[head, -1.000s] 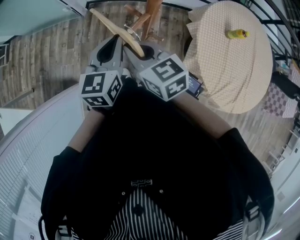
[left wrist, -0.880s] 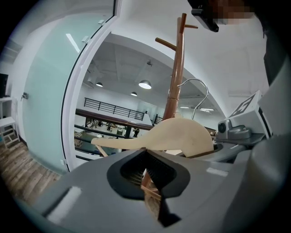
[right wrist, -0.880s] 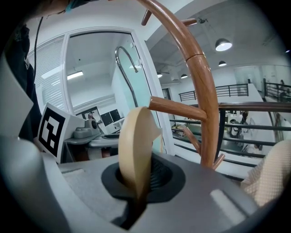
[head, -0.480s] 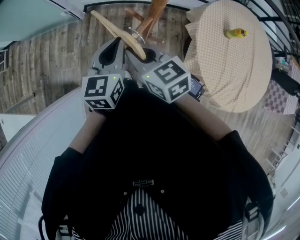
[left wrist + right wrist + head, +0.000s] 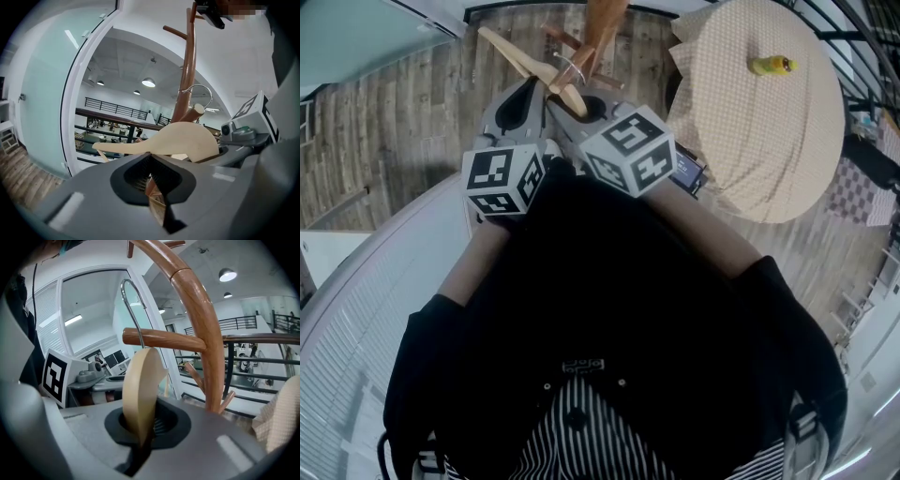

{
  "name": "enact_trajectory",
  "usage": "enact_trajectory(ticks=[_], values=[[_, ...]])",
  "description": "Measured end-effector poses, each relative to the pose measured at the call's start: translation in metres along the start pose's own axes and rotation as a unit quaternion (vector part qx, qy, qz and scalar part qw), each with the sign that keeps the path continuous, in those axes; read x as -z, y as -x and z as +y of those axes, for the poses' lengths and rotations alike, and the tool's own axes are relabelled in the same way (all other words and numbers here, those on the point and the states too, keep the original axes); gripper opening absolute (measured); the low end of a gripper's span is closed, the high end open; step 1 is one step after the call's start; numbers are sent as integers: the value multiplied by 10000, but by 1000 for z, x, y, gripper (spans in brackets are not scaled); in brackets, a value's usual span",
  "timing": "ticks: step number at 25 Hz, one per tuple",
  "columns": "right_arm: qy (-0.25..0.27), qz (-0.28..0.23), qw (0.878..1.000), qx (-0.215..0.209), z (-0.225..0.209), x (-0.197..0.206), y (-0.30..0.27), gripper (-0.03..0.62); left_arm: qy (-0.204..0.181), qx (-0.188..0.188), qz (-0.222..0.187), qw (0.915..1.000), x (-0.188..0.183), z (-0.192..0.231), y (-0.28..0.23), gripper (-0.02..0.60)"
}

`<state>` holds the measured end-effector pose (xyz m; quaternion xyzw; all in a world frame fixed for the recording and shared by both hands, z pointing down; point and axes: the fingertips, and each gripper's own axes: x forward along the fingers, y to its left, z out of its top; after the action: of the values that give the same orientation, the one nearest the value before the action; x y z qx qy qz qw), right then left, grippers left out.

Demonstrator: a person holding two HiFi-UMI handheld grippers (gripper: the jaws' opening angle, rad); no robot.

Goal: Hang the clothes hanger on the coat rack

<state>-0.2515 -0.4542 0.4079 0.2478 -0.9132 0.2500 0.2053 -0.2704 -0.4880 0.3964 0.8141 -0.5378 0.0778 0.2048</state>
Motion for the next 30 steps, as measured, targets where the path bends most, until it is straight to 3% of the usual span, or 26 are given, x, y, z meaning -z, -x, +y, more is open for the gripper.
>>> enact_trajectory(ticks=[16,30], values=[[-124,180,9998,44,-32,3,3,2,-45,173,230,9996,3,-10,-34,3],[-82,415,9984,370,-56,21,-7,2,-3,264,613,9978,26,-8,-59,3]])
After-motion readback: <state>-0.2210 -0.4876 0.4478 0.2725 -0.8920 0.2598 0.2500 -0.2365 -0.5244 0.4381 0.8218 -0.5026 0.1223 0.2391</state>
